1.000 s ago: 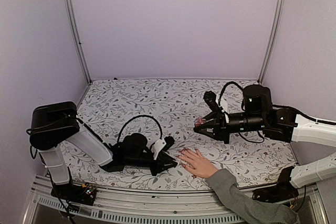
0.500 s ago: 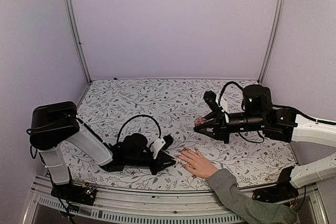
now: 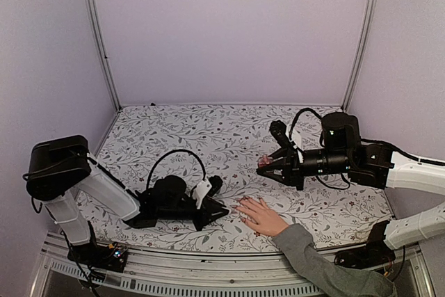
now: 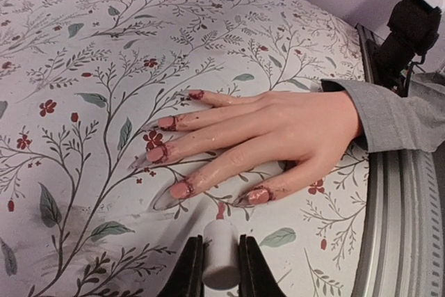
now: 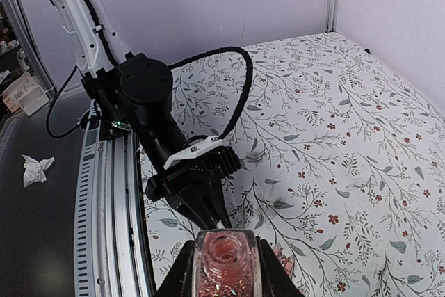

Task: Paint the nails
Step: Paint the nail polish on the nail.

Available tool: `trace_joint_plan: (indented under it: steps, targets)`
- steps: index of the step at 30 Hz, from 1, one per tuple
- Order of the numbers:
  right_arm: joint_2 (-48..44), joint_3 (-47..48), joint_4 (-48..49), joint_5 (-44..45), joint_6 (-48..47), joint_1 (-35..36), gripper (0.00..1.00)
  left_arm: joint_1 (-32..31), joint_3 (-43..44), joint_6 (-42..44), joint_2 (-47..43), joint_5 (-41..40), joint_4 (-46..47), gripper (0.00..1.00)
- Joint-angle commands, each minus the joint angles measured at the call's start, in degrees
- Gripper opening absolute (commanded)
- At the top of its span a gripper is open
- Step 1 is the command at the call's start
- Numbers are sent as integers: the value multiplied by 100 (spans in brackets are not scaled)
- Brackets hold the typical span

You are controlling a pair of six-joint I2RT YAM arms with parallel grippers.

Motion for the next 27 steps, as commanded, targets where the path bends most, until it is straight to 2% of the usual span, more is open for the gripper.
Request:
trace_joint_plan:
  steps: [1,6,27]
  targets:
    - [-20,1,93,5,-12,-28,0,-31,-61,188,-189,259,253,0]
    - [-20,1,92,-4,-5,-28,0,-240,189,317,54,383,119,0]
    - [-54,-8,87,5,-5,-28,0,-247,517,242,527,423,-248,0]
